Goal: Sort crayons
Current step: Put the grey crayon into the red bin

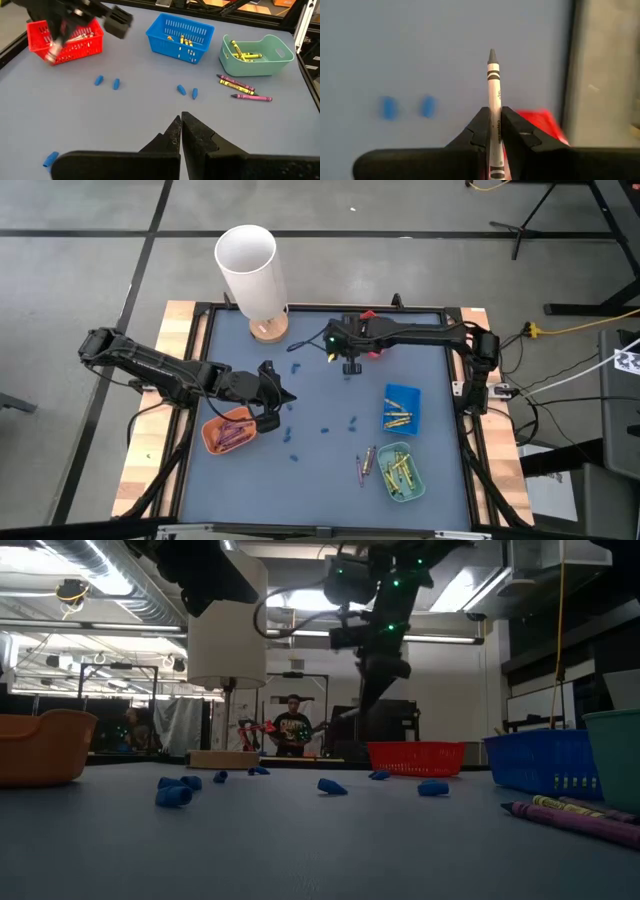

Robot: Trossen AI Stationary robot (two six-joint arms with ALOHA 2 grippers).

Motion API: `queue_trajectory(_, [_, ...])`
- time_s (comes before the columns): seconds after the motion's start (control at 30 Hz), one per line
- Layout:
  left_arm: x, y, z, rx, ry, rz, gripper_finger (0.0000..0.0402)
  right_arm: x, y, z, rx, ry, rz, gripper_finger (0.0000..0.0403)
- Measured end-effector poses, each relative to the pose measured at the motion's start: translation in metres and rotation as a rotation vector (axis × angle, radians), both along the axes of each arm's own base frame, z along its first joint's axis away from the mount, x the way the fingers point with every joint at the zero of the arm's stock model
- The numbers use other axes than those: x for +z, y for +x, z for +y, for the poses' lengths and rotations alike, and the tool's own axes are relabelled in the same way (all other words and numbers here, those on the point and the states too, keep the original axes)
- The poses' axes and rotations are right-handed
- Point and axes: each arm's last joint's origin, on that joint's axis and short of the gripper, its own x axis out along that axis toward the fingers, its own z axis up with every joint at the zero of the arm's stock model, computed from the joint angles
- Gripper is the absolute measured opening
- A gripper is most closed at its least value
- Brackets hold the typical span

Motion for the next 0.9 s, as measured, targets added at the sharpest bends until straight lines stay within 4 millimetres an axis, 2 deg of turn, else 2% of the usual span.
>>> queue_trajectory(0.13, [0.000,0.000,0.000,0.000,0.000,0.000,0.0000,0.007,-0.003,-0.007,-0.079,-0.168,0.053,0.0037])
queue_trajectory(0.23, [0.000,0.000,0.000,0.000,0.000,0.000,0.0000,0.006,-0.009,-0.013,-0.153,-0.220,0.085,0.0037])
queue_trajectory(0.6, [0.000,0.000,0.000,0.000,0.000,0.000,0.0000,0.002,-0.036,-0.045,-0.332,-0.168,0.203,0.0037])
queue_trajectory(0.9, [0.000,0.000,0.000,0.000,0.000,0.000,0.0000,0.001,-0.040,-0.047,-0.331,-0.102,0.222,0.0038])
